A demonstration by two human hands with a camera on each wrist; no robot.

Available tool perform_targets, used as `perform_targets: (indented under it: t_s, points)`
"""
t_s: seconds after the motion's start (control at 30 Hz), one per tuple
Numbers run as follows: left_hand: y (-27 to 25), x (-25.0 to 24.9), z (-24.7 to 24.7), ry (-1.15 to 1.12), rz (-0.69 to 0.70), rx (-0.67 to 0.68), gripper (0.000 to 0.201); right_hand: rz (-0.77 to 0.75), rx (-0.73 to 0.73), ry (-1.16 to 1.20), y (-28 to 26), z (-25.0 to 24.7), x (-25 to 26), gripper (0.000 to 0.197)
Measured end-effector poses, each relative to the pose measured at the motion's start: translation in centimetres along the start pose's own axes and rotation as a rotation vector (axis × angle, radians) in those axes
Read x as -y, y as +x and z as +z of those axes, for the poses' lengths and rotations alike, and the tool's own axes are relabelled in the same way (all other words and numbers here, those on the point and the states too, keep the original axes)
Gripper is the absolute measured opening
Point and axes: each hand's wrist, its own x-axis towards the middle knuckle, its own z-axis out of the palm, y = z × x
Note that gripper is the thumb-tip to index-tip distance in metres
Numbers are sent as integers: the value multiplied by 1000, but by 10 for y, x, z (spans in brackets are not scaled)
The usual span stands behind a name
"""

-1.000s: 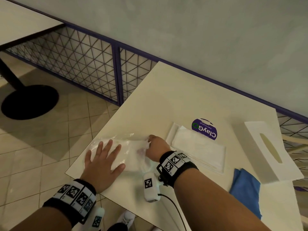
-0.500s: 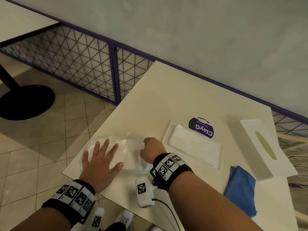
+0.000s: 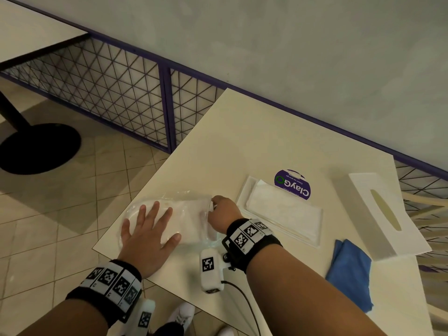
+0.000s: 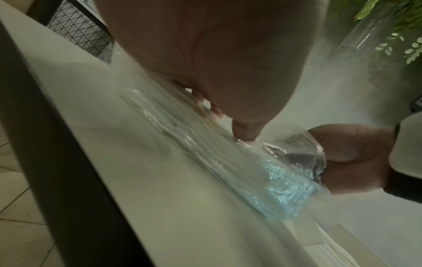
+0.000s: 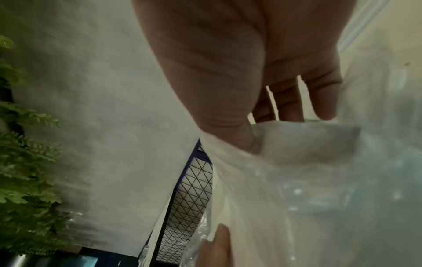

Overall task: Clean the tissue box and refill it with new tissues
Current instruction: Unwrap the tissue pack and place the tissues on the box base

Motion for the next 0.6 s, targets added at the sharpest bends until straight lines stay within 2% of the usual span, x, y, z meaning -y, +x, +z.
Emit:
perform_targets:
  t_s: [0.07,0.17,0.27,0.37,0.47,0.6]
  points:
    - [1,0,1,-7,-3,0,87,38,22,13,-1,0,3,28]
    - [0,-1,2,-28,-9,-15,85,109,113,-12,-3,2,7,28]
    - [-2,-1,1,-49,-19,-33,84,68,115,57,-6,-1,10,21]
    - [-3,-1,0,-74,-23,-45,82,21,45,99,-11,-11,12,15]
    - [-4,1,0,-112,-35,-44,82,17,-86,196,-14,-23,9,12]
    - [-4,6,2,-116,-61,-23,82,111,-278,272,-14,-36,-4,30]
